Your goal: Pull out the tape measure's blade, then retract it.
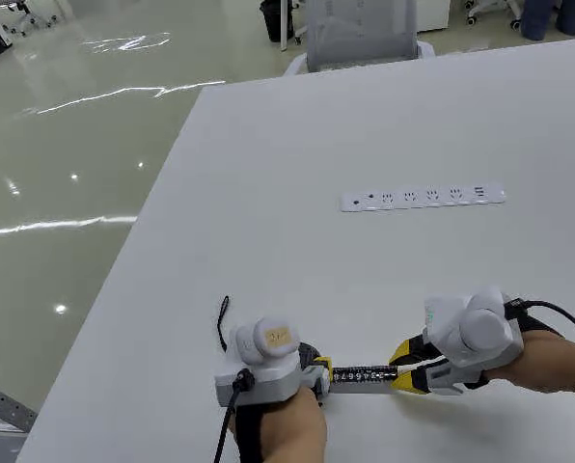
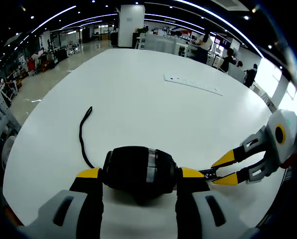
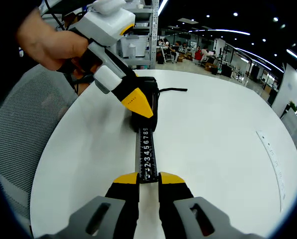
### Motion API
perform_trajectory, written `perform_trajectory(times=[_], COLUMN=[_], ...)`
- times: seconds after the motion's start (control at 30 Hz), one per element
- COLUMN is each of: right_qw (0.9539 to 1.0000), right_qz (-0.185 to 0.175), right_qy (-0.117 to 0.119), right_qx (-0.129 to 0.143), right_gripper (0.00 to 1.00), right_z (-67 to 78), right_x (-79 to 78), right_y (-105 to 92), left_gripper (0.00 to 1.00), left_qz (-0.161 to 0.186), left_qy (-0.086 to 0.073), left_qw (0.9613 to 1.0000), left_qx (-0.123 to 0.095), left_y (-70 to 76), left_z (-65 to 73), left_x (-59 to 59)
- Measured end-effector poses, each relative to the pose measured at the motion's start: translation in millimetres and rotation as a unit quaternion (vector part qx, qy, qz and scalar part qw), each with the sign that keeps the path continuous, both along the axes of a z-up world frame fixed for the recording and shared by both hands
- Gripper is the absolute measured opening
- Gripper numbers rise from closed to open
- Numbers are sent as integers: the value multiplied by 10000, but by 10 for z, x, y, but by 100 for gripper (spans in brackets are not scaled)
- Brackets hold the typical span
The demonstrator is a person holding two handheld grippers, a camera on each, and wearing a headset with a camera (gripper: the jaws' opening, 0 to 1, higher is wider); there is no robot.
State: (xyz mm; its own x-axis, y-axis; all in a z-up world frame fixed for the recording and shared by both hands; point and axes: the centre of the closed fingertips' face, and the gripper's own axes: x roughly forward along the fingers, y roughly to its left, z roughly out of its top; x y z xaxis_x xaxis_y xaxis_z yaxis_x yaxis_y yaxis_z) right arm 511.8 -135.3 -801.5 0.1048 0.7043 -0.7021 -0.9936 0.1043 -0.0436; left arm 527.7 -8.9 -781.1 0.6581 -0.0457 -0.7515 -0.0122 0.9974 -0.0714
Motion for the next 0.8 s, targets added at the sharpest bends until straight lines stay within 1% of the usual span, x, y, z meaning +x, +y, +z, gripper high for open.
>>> perform_trajectory(times=[0.8], right_qw=[10000], right_qz=[24], right_qy=[-1], right_qx=[14], right_gripper=[13], right_z=[1], right_x=[23], right_y=[126], left_gripper=[54], left_qz=[28], left_qy=[-12], left_qw=[10000], left_qx=[-48], left_y=[5], left_z=[1], left_x=[4])
